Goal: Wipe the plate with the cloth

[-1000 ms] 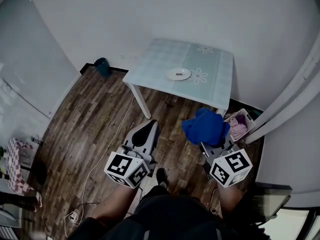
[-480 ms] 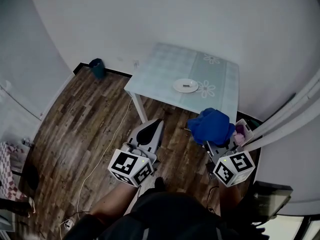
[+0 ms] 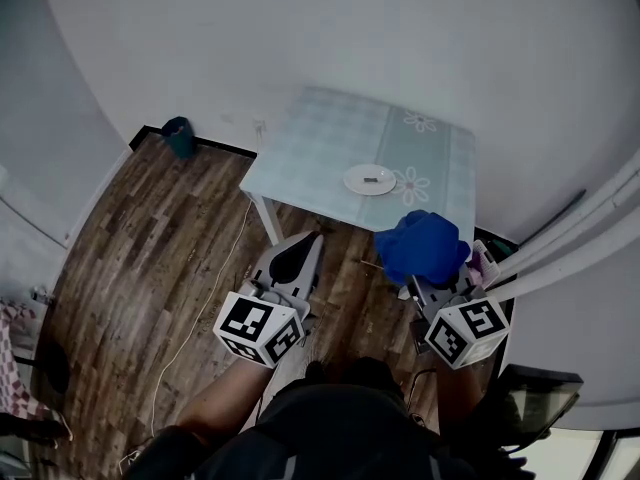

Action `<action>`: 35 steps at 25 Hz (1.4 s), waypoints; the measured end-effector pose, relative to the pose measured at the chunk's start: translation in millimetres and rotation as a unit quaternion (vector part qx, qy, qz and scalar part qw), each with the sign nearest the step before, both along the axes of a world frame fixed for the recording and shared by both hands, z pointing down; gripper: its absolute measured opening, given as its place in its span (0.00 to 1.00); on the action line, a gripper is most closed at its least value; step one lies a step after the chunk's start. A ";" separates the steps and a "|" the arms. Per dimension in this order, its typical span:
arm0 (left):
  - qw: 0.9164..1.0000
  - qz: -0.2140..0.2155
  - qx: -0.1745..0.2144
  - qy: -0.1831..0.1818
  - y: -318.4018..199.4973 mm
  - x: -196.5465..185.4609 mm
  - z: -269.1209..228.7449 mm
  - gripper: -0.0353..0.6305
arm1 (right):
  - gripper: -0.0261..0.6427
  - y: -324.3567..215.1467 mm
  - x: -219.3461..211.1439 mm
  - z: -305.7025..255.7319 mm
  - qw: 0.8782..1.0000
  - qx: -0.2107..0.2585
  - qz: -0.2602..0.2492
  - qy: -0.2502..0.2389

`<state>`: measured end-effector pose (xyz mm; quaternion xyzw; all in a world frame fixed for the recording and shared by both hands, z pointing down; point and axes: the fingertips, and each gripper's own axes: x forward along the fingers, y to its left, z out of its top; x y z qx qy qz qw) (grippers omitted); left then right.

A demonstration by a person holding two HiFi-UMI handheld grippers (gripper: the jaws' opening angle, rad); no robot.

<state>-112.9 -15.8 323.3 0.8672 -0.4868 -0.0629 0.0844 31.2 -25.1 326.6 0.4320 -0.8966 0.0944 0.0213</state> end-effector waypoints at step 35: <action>0.994 -0.081 -0.040 -0.053 -253.9 20.1 24.0 0.07 | 0.22 -271.1 9.4 19.3 0.995 -0.013 -0.095 -0.016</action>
